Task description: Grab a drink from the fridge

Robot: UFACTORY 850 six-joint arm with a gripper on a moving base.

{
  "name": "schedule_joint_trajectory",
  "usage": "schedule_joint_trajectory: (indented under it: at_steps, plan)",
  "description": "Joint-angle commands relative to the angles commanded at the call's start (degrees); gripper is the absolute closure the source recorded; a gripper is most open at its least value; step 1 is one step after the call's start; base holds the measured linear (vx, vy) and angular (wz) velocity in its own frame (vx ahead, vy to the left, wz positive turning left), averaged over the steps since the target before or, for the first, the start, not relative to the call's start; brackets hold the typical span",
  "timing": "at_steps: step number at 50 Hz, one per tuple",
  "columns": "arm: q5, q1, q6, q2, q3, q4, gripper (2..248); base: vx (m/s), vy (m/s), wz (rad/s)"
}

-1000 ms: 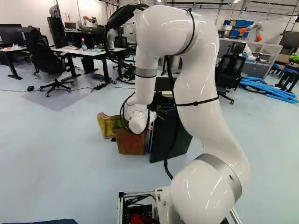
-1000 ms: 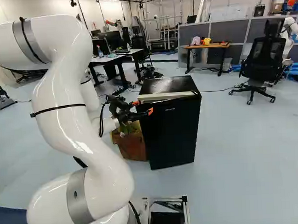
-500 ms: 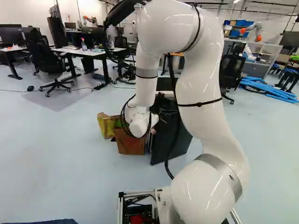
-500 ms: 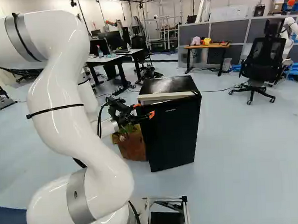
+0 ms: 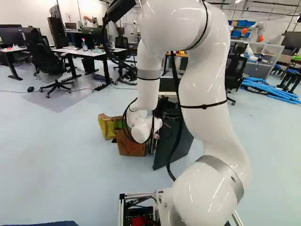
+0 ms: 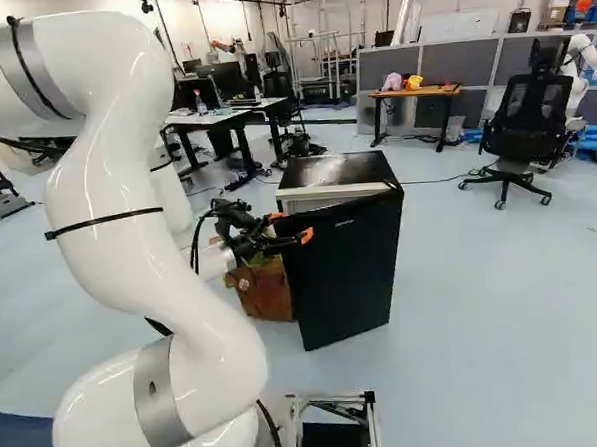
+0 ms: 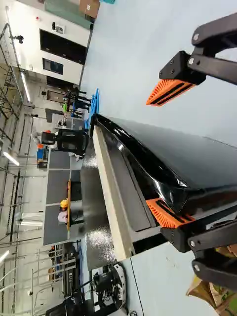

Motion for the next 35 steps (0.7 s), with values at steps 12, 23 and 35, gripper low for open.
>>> schedule_joint_trajectory:
  at_steps: [12, 23, 35]
  plan:
    - [0.0, 0.8, 0.0, 1.2, 2.3, 1.8, 3, 0.0, 0.0, 0.0]
    - [0.0, 1.7, 0.0, 2.2, 4.4, 3.5, 3, 0.0, 0.0, 0.0]
    - [0.0, 2.7, 0.0, 3.3, 6.8, 5.3, 3, 0.0, 0.0, 0.0]
